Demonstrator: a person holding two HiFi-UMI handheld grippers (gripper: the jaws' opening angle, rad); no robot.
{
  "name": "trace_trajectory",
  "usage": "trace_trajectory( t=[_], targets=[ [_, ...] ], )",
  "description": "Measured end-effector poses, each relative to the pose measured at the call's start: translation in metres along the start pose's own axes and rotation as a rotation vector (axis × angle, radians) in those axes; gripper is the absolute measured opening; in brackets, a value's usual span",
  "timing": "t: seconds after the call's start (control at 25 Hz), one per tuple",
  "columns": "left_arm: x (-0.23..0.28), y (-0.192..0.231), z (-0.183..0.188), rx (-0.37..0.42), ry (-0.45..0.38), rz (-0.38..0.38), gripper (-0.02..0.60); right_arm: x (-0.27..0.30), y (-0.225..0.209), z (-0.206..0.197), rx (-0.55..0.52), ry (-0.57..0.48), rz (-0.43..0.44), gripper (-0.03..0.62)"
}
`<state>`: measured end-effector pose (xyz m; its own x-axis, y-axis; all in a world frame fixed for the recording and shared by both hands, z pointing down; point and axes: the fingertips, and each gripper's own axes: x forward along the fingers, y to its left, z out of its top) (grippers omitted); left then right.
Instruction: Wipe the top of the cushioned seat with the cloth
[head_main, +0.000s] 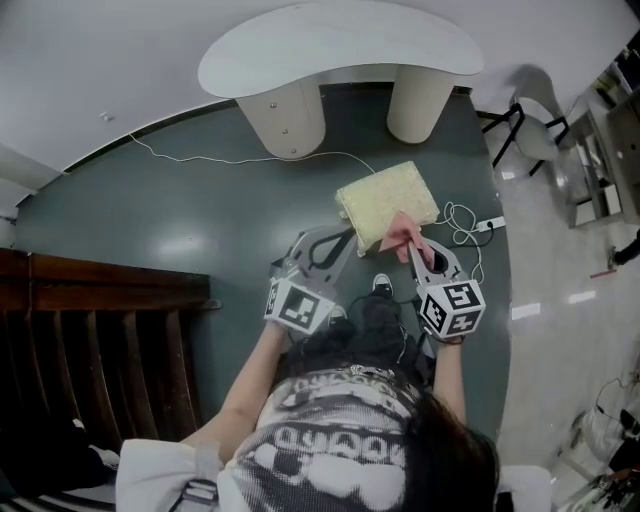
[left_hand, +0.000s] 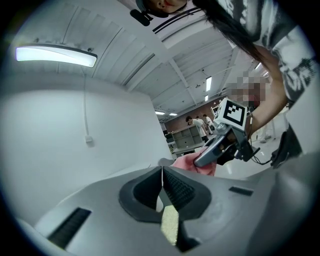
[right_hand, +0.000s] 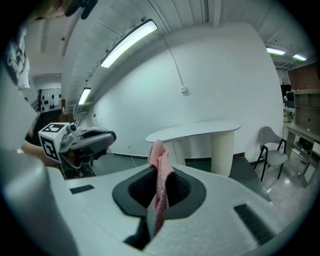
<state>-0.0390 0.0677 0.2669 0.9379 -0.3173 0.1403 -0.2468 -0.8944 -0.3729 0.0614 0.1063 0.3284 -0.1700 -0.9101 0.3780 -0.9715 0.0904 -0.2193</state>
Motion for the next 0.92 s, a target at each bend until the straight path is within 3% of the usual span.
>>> trace_trajectory(
  t=[0.92],
  targets=[
    [-0.013,-0.012,0.005,-0.030,-0.051,0.015,0.006,-0.016,0.015,-0.001,-0.065,-0.005,-0.014,0.011]
  ],
)
